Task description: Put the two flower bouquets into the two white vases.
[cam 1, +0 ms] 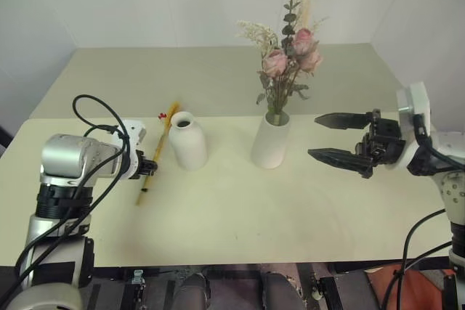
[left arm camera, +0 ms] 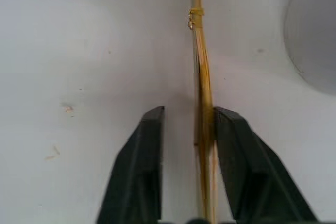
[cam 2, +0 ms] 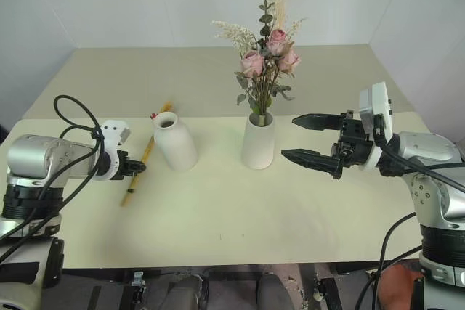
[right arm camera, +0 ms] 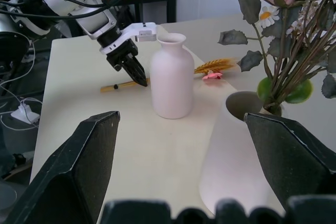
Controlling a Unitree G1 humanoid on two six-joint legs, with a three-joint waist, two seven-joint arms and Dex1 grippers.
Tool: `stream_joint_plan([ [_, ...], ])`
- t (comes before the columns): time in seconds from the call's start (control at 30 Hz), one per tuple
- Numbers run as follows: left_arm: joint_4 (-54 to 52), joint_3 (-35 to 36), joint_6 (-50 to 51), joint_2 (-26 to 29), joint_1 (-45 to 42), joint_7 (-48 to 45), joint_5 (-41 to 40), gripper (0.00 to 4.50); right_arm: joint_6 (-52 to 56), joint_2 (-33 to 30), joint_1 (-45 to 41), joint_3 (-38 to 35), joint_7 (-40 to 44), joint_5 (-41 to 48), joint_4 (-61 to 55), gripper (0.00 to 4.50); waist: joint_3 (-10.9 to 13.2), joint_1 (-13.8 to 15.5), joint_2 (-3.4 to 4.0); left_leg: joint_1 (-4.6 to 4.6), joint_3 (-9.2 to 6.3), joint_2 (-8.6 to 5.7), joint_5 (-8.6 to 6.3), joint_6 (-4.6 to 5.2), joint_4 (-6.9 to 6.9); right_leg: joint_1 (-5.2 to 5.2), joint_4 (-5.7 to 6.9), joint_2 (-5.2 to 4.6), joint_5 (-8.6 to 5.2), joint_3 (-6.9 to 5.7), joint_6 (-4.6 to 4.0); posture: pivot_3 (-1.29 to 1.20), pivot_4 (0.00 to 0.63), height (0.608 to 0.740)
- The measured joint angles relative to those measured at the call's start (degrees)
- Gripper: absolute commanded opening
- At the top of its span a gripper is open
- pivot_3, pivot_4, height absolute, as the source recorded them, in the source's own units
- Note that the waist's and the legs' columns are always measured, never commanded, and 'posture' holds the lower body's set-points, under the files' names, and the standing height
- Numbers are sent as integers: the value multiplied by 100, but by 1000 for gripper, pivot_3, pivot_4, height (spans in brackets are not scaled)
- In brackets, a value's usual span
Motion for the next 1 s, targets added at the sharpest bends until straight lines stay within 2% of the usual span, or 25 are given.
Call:
stream_joint_plan([
  [0.07, -5, 82, -84, 85, 29, -15, 61, 23, 0, 1, 25, 0, -27, -1, 0, 4500, 0, 1, 0, 0, 0, 0, 0, 0, 0, 0, 0, -1, 0, 0, 0, 0, 150, 740],
  [0.23, -305, 570, -312, 191, 291, -29, 115, 23, 0, 3, 26, 1, -86, -2, 3, 4500, 0, -4, 0, 0, 0, 1, 0, 0, 0, 0, -1, -1, 0, 0, 0, 0, 150, 740],
  [0.4, -902, 1724, -1138, 136, 852, -295, -84, 23, 0, 8, 110, -19, -148, -3, 8, 4500, 0, 4, 0, -2, 0, 2, 0, 0, 0, -1, -2, -2, 0, -1, 0, 0, 150, 740],
  [0.53, -1450, 2920, -1897, -269, 860, -677, -751, 23, -1, 49, 195, -55, -259, -3, 11, 4500, 0, 46, -1, 0, 0, 1, 0, -1, 2, 7, -6, -5, 3, -3, 3, 0, 150, 740],
  [0.63, -1661, 3410, -1996, -504, 286, -745, -1449, 23, -28, 100, 282, -120, -342, -2, 8, 4500, -2, 134, -11, 1, -1, 1, 0, -1, 6, 14, -10, -4, 6, -7, 8, 0, 150, 740],
  [0.8, -1629, 3526, -2147, -534, -301, -836, -2145, 23, -281, 401, 423, -521, -530, 70, 1, 4500, -2, 141, -11, 10, 0, -1, -1, -1, 5, 25, -13, -4, 7, -5, 9, 0, 150, 740],
  [1.0, -1277, 2994, -2299, -550, -438, -1156, -2603, 23, -443, 411, 827, -760, -423, 215, -240, 4500, -2, 133, -11, 19, 0, 0, -1, -1, 5, 33, -12, -2, 7, -5, 9, 0, 150, 740],
])
